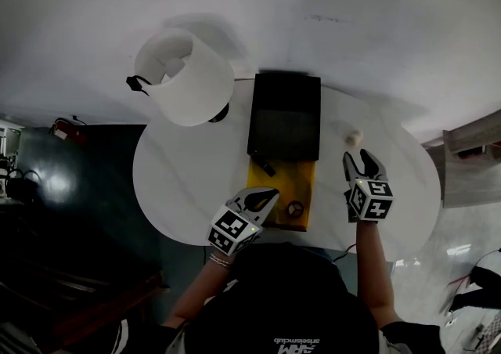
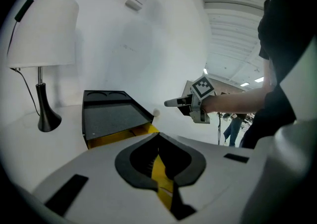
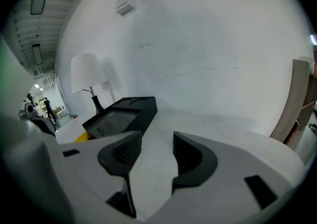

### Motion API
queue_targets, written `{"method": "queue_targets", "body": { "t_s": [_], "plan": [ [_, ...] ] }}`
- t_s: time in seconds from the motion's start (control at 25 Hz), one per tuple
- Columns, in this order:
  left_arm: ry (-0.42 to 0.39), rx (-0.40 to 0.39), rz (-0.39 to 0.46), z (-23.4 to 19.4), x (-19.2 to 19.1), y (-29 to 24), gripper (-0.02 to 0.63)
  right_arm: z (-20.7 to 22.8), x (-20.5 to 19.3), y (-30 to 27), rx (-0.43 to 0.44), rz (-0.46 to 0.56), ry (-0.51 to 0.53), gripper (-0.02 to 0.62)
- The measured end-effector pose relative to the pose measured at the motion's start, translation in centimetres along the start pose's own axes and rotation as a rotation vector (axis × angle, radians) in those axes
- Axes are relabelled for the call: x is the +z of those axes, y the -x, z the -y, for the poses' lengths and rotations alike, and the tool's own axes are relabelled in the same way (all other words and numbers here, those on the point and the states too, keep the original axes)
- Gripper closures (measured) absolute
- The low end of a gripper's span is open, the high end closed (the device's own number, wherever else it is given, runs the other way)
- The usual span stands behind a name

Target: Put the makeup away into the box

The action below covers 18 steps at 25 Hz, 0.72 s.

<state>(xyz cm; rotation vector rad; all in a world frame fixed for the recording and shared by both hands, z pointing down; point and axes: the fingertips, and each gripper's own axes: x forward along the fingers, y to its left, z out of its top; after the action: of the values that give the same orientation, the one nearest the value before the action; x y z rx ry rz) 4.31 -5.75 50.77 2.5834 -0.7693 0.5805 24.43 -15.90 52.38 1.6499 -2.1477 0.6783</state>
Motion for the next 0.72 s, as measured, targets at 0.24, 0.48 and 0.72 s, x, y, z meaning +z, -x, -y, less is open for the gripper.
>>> {"method": "queue_targets", "body": {
  "t_s": [0.24,0.48,0.72],
  "plan": [
    [0.028,0.012,-0.013,-0.8,0.9,-2.0,0.589,1.7,0.0,-2.2,0.015,-0.032,-0.015,0.391],
    [0.042,0.022,-0.037,-1.2,1.1,-2.9,0.589,3.5,-0.8,-4.9,-0.009,-0.091,0.006,0.387],
    [0.075,0.045,-0.070,-1.1,-0.2,-2.7,0.589,4.9,-2.1,-7.2,-0.042,-0.140,-0.012,0.385]
  ]
}}
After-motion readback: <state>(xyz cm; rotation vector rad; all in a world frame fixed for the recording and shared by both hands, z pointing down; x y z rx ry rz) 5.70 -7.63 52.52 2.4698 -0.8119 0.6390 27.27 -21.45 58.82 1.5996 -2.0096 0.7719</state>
